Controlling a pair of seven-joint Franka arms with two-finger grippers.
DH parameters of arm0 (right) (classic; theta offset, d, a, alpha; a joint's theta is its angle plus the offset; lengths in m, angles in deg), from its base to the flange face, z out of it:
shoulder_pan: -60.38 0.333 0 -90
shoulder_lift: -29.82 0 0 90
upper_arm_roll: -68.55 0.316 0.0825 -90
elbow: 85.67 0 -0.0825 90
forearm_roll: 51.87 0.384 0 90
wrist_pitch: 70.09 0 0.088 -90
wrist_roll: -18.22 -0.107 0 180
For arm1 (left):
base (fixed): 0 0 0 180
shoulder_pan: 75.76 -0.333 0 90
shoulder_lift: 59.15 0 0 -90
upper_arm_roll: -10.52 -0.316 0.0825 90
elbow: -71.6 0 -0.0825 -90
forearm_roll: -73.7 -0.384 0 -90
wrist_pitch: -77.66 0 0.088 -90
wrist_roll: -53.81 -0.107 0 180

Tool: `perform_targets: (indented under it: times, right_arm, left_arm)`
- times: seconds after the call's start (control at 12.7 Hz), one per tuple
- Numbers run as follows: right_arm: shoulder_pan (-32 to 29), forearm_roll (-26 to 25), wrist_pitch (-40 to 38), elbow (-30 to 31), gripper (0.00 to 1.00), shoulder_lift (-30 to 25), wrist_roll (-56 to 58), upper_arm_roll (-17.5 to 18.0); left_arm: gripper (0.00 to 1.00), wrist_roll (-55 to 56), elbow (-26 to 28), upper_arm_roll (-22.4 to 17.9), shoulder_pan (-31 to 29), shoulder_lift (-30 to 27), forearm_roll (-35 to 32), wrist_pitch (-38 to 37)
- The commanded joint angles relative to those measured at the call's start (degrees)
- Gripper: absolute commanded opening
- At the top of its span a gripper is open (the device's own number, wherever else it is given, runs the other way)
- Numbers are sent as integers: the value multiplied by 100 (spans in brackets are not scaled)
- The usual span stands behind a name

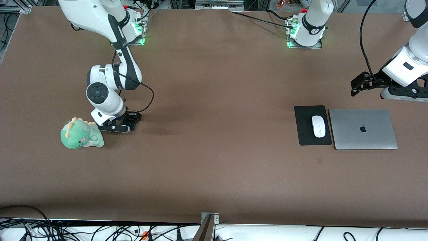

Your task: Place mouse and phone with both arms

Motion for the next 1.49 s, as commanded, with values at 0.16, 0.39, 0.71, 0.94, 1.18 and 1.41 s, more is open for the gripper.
perform_targets:
  times: [0.16,0.39,0.71,0.94,1.18,1.41]
  right_arm:
    - [-32,10,-913,-723,100,-729,77,22]
    - [-32,-17,-1019,-768,100,-1440,95,22]
    - [-32,-148,-2500,-1600,100,-1873,104,-65]
    - [-49,-254,-3679,-2725,100,-1829,130,-101]
    - [-581,-193,-4427,-3211,100,-1855,174,152]
    - [-1830,-236,-4789,-3273,100,-2022,218,1364]
  left_arm:
    - [100,59,68,-7,9,-117,-91,-42]
    - [100,32,68,-7,9,-126,-91,-60]
    - [100,-3,51,-7,-17,-179,-91,-227]
    - [100,-3,51,-7,-35,-170,-91,-209]
    - [100,-3,33,2,-35,-170,-91,-209]
    - [100,-3,25,-7,-35,-152,-100,-130]
